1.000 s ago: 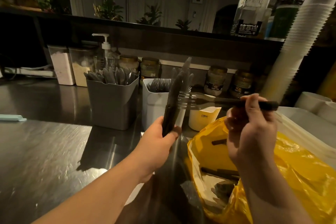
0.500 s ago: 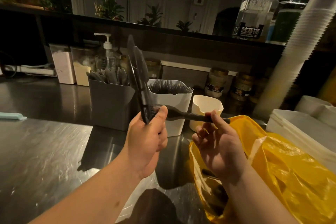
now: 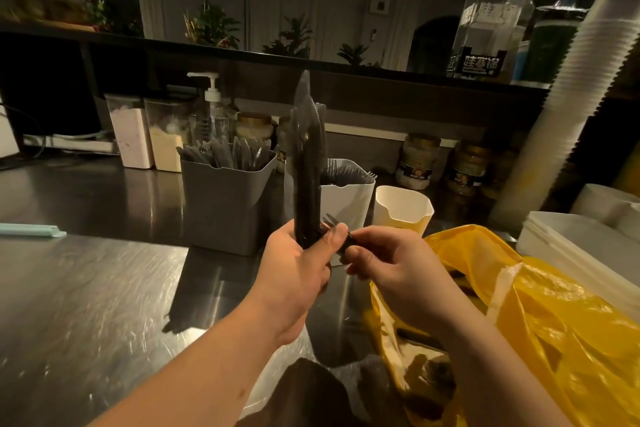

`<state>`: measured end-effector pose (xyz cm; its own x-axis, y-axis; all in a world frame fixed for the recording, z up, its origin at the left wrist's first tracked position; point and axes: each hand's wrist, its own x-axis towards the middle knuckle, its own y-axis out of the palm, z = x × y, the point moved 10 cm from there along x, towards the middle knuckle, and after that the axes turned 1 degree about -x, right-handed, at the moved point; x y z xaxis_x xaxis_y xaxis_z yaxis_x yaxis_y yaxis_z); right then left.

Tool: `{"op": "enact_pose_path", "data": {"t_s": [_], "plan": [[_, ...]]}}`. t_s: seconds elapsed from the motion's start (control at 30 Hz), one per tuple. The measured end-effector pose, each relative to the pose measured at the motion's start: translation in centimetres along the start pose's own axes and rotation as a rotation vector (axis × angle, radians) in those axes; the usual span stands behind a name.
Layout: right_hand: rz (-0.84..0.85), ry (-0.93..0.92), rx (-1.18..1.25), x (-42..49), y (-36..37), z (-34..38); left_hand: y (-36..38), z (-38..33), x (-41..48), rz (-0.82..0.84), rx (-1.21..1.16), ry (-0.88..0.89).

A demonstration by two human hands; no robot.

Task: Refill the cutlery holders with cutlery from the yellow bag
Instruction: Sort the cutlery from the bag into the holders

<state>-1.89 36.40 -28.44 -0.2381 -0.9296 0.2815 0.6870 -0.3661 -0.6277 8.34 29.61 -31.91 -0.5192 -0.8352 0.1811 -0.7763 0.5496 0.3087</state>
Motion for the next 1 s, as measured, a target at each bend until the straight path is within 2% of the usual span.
{"op": "enact_pose_path", "data": {"t_s": [0.1,0.17,0.23,0.33,0.4,0.47,0.57,0.63,0.73,0.83,0.9,1.0], "plan": [[-0.011,0.073,0.098,0.8,0.0,0.2,-0.9,0.0,0.3,-0.064,0.013,-0.002],[-0.175,0.145,0.253,1.7,-2.2,-0.4,-1.1,-0.3,0.4,-0.069,-0.027,-0.007],[-0.357,0.19,0.619,3.3,-5.3,-0.9,-1.3,-0.4,0.5,-0.075,-0.003,-0.031],[-0.448,0.081,1.354,6.6,-8.2,0.5,-0.9,0.0,0.5,-0.05,0.043,-0.077],[-0.475,0.016,1.507,8.2,-9.2,1.9,-0.5,0.3,0.5,-0.025,0.037,-0.097],[-0.499,-0.011,1.492,9.5,-8.8,2.4,-0.3,0.3,0.1,-0.007,0.002,-0.121],[-0.497,0.096,1.308,10.5,-6.4,1.7,0.2,0.3,-0.2,0.03,-0.049,-0.154],[-0.509,0.153,0.986,10.5,-5.3,0.7,0.4,0.5,-0.3,0.054,-0.085,-0.175],[-0.517,0.051,0.46,10.3,-5.7,1.1,0.6,0.6,-0.4,0.069,-0.117,-0.192],[-0.4,0.028,0.047,11.1,-5.2,1.3,0.6,0.9,-0.5,0.059,-0.112,-0.206],[-0.353,0.066,-0.035,10.5,-5.3,1.1,0.7,1.0,-0.4,0.064,-0.12,-0.209],[-0.5,-0.07,0.233,7.2,-7.4,2.2,1.0,1.1,-0.4,0.107,-0.107,-0.221]]}}
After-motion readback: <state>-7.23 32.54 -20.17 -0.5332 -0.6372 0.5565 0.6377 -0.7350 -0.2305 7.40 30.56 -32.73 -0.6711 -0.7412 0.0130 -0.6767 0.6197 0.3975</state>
